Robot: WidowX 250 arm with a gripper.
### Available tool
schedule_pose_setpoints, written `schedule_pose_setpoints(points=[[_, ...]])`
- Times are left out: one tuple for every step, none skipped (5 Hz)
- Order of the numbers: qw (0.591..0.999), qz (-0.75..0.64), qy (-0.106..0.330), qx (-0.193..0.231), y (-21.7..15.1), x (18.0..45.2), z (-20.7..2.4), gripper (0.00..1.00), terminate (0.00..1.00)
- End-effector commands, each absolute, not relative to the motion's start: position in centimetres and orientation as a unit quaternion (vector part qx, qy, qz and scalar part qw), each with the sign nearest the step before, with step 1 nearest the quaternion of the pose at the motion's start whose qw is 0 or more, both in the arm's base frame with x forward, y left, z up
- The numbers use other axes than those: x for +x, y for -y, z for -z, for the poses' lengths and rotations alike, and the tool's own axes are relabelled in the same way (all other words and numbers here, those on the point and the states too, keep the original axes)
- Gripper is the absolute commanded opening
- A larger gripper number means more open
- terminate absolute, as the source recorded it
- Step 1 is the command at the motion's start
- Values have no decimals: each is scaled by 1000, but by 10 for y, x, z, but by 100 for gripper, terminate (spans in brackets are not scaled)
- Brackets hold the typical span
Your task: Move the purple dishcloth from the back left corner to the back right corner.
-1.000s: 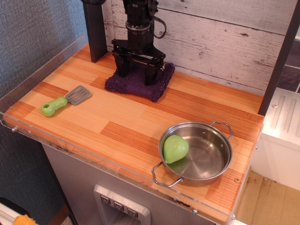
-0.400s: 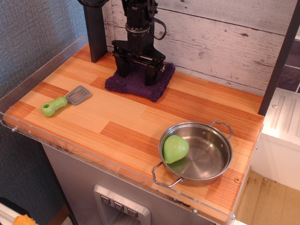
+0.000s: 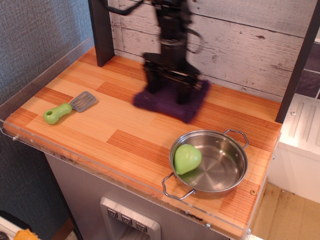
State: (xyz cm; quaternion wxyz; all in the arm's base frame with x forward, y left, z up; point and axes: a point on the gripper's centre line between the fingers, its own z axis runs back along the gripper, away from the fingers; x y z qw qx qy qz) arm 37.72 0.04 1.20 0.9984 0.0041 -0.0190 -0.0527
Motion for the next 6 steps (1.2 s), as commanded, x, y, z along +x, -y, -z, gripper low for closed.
schedule_pose_setpoints(points=[[990,123,60,27,67,394,-39,100,0],[989,118,69,50,76,393,-45,100,0],[995,59,69,44,70,399,-51,100,0],[996,18,79,39,64,403,-74,100,0],[995,-9,96,2,52,399,-113,100,0],[995,13,96,19,22,376,-145,100,0]])
